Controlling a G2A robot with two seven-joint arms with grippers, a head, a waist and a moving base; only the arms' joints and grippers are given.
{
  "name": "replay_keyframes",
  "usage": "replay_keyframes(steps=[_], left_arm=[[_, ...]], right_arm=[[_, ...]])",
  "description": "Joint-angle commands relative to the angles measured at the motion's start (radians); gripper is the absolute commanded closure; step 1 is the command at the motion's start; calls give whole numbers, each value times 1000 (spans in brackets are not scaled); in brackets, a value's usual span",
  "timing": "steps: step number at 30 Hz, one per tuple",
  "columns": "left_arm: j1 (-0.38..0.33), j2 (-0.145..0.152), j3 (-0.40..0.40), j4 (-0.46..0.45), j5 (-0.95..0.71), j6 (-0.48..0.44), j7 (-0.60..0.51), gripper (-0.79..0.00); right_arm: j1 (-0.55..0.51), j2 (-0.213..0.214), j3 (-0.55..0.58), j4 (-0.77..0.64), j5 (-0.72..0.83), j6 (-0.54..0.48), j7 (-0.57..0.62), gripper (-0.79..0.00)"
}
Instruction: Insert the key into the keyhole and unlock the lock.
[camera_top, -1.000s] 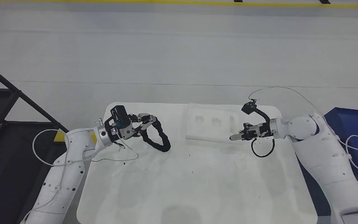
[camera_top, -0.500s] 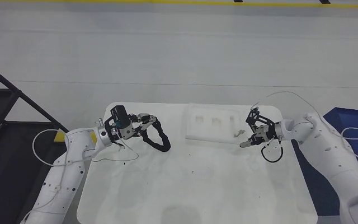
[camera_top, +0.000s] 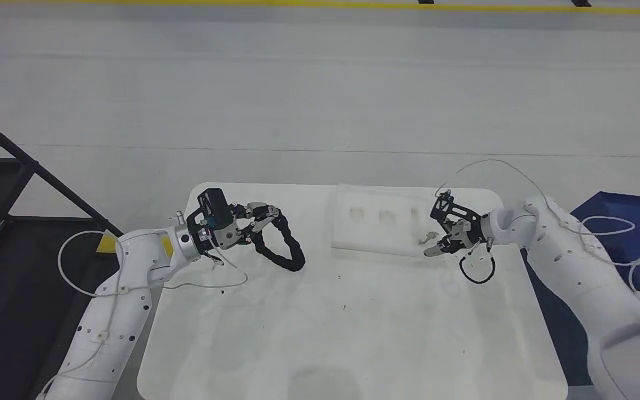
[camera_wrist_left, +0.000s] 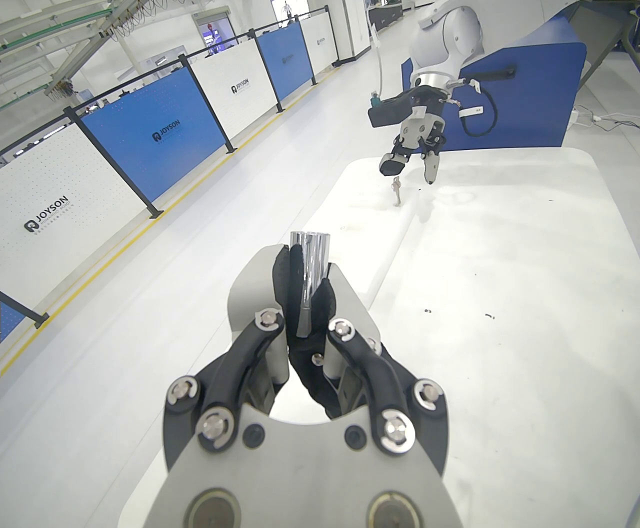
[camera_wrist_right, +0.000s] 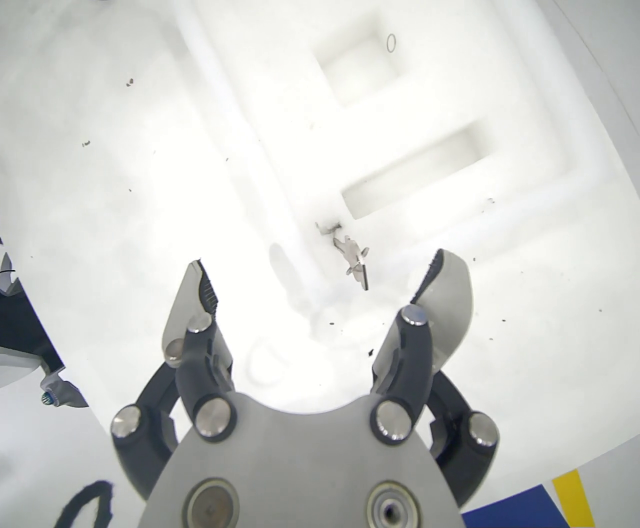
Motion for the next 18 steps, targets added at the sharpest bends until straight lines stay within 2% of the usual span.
replay_keyframes(steps=[1,2,4,6,11,17,18], left_arm=[[0,0,0,0,0,0,0,0],[0,0,0,0,0,0,0,0],[0,0,0,0,0,0,0,0],[0,0,0,0,0,0,0,0],[0,0,0,0,0,0,0,0],[0,0,0,0,0,0,0,0],[0,0,0,0,0,0,0,0]], right_arm=[[5,-11,-9,21,-38,0,-47,-579],[6,-17,-16,31,-55,-1,-66,-533],[10,-29,-27,52,-82,-4,-96,-499],[14,-40,-36,73,-100,-4,-122,-416],[23,-64,-53,115,-140,-4,-182,-320],[34,-81,-71,158,-182,-4,-230,-71],[36,-83,-72,165,-188,-4,-237,-49]])
